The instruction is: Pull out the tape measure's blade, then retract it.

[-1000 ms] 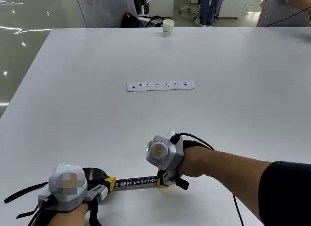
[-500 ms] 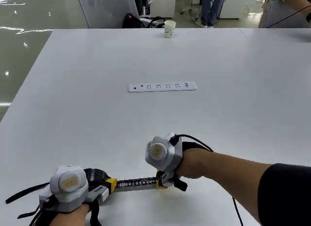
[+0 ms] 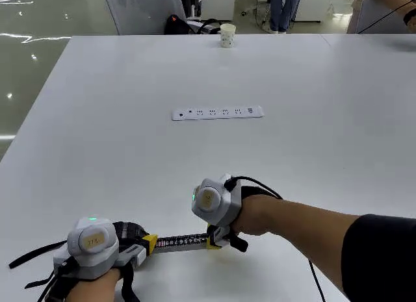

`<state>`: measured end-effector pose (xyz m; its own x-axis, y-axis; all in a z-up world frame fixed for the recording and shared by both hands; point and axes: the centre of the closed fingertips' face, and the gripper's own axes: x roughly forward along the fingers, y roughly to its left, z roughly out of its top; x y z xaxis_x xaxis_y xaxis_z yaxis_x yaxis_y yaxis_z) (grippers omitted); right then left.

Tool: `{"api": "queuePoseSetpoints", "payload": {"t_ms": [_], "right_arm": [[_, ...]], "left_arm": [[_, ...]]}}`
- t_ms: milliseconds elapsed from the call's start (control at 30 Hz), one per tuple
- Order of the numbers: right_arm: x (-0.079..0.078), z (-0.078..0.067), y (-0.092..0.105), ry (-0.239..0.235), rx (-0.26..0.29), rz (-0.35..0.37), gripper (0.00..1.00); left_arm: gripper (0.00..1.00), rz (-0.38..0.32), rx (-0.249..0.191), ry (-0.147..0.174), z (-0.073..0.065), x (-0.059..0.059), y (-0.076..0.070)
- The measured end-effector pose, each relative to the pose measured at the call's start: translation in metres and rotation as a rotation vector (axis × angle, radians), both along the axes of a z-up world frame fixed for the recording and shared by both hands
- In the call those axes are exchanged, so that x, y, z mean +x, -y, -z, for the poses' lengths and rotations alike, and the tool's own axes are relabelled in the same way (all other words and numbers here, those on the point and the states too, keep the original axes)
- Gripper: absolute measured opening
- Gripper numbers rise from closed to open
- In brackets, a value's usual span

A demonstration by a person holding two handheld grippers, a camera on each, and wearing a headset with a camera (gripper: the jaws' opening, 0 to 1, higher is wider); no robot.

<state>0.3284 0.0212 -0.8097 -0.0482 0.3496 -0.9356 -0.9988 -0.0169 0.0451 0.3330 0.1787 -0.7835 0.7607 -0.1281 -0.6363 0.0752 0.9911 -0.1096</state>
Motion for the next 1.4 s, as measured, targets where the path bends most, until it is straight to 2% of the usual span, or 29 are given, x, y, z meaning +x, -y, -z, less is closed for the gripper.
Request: {"api": "queuePoseSetpoints", "payload": {"t_ms": [1400], "right_arm": [[-0.003, 0.0, -0.018, 0.014, 0.01, -0.007, 0.1]], "left_arm": [[0.64, 0.003, -0.007, -0.006, 0.0, 0.001, 0.001]]}}
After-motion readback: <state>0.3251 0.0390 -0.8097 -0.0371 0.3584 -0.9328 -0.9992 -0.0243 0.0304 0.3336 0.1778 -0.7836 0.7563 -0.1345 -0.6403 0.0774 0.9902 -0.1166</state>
